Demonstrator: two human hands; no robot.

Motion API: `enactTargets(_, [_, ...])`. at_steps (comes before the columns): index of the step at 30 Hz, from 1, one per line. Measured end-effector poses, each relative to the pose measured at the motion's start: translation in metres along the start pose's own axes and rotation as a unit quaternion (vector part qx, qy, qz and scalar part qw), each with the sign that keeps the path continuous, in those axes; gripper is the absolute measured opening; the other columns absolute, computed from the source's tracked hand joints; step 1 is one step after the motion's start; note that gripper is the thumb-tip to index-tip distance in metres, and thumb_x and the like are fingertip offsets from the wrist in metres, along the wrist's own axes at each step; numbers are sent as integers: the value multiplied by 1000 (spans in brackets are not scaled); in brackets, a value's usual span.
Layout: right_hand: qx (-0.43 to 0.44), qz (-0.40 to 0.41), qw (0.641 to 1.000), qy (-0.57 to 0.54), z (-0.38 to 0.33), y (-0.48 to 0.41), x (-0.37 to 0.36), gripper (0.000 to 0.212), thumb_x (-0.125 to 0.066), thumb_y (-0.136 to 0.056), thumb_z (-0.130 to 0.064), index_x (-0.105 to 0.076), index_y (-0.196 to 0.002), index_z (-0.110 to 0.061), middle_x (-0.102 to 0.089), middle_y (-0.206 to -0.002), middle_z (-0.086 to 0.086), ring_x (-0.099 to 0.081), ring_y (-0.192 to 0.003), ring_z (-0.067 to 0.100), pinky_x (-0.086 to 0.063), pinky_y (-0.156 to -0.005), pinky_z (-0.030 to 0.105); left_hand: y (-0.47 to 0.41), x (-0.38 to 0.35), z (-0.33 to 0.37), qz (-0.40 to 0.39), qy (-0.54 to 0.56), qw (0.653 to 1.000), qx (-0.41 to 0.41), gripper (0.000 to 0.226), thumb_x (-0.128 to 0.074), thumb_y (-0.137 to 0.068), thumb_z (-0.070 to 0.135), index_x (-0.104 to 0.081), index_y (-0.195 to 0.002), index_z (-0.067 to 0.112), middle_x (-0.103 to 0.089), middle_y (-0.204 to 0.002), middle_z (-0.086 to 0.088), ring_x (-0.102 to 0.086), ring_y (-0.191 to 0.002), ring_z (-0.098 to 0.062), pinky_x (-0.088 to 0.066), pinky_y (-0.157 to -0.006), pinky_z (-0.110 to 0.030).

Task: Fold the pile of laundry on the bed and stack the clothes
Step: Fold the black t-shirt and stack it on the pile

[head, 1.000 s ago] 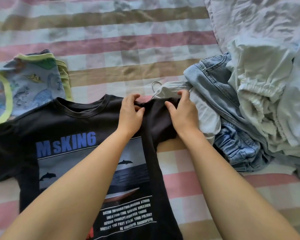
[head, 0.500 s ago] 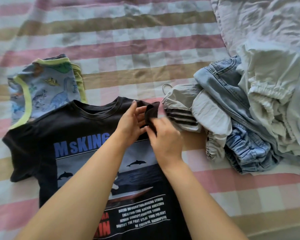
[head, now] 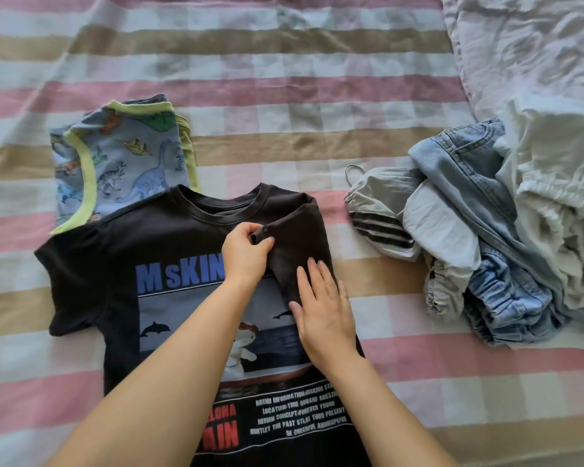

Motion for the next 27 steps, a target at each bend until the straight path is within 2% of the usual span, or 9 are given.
enactTargets(2, [2,-39,998,54,4,4,-7,65,-23,-97,-46,16,-144,-23,19,-155,0,32,-134,14,9,-114,40,1,1,-1,31,-76,995,-52,19,-68,-79,9,-61,-96,13,-64,-95,-5,-59,-87,-16,-48,-79,-28])
enactTargets(4, [-9,-57,996,65,2,5,-7,66,-21,-96,-49,20,-141,-25,22,-154,-1,36,-131,13,12,-112,43,5,6,0,50,-114,988,-93,27,-67,-79,8,-59,-105,11,-58,-97,-3,-53,-84,-12,-41,-75,-21])
enactTargets(7, [-23,-9,1000,8,-14,2,6,58,-31,-96,-44,-18,-148,-22,-6,-157,4,4,-145,18,4,-113,49,13,27,1,77,-93,983,-136,25,-62,-82,3,-59,-106,9,-51,-95,-1,-49,-71,-8,-39,-68,-8])
enactTargets(9, [7,66,997,-40,-34,-2,19,45,-46,-92,-34,-49,-133,-15,-39,-144,11,-31,-137,27,-18,-110,56,19,52,-2,104,-56,981,-151,20,-58,-84,1,-60,-103,8,-53,-93,-2,-49,-71,-4,-39,-67,-5])
enactTargets(13, [93,133,981,-103,-86,-18,29,31,-61,-82,-17,-64,-111,-9,-62,-114,9,-57,-108,29,-47,-91,47,26,113,-16,133,-5,981,-139,20,-55,-86,1,-59,-97,17,-60,-92,-6,-58,-78,-15,-50,-74,-24])
enactTargets(17, [147,113,974,-128,-142,-37,25,27,-61,-80,-8,-67,-106,-8,-66,-103,8,-59,-96,31,-50,-74,42,31,171,-37,190,31,975,-112,22,-53,-87,-1,-60,-97,18,-62,-90,-4,-62,-79,-21,-53,-74,-36])
enactTargets(23, [216,65,968,-109,-223,-67,10,28,-54,-89,-9,-63,-115,-10,-60,-110,8,-52,-100,28,-49,-75,42,39,239,-89,275,43,960,-39,21,-52,-89,2,-60,-99,19,-62,-99,-3,-55,-79,-5,-49,-74,-20])
enactTargets(25, [225,67,967,-103,-245,-80,7,30,-54,-89,-10,-61,-119,-11,-57,-115,8,-52,-104,27,-50,-74,40,36,249,-102,269,33,963,-6,22,-54,-89,4,-58,-108,14,-58,-111,-7,-55,-85,-5,-43,-72,-10])
enactTargets(27, [227,62,968,-88,-260,-92,5,34,-53,-90,-12,-57,-124,-12,-52,-122,7,-51,-108,25,-51,-74,40,30,251,-108,243,41,969,30,29,-56,-89,6,-54,-118,9,-55,-119,-7,-54,-99,-11,-40,-79,-13])
Point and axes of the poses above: each hand's wrist, its own y-axis away from the middle knuckle, its own x-axis out of the back of the hand, z = x × y, the point moved 1 cm from there along -y, towards the middle knuckle
